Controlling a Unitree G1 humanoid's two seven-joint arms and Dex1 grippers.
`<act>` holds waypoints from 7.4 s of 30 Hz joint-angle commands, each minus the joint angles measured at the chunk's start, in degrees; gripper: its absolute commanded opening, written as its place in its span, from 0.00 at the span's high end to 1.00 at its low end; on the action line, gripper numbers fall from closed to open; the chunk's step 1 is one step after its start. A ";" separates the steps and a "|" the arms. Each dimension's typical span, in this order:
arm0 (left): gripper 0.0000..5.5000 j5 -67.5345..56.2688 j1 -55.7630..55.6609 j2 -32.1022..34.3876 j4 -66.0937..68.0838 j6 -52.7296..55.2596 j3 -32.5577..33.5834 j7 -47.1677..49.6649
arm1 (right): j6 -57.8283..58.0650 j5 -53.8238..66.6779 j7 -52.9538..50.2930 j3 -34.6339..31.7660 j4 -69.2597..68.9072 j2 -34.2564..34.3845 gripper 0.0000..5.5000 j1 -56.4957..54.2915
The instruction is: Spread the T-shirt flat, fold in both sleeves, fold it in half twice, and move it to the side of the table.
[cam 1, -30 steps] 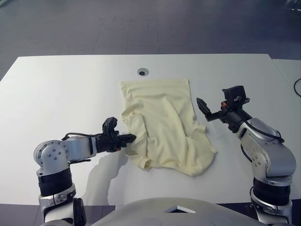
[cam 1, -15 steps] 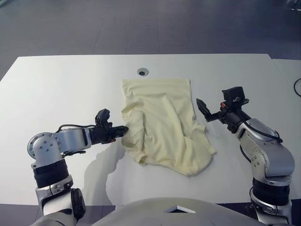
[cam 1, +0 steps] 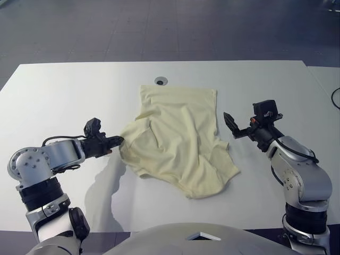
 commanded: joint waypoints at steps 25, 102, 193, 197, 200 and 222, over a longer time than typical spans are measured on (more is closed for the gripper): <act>1.00 -44.92 24.14 15.24 -22.35 -44.46 -19.08 63.85 | 6.43 -2.58 -4.20 2.09 -9.43 -0.44 0.02 11.81; 0.02 11.36 8.90 47.22 8.05 -34.52 -34.68 -56.01 | 16.86 -5.60 5.05 0.72 -21.25 -16.97 0.02 22.89; 0.91 22.54 -12.18 10.05 -14.69 0.52 -25.49 -44.08 | 23.05 -2.30 2.74 -3.22 -22.28 -6.85 0.02 15.87; 0.77 18.41 -21.92 4.39 -3.92 0.56 -12.02 -38.10 | 31.21 6.88 6.97 -14.92 -24.82 7.38 0.02 12.22; 0.68 19.76 -27.43 3.24 0.17 0.55 -4.32 -32.72 | 37.88 11.65 10.44 -22.07 -25.18 11.88 0.02 11.07; 0.02 27.12 -22.65 0.43 -5.70 0.48 -1.24 -25.23 | 40.20 18.87 9.49 -15.95 -22.72 16.30 0.37 27.09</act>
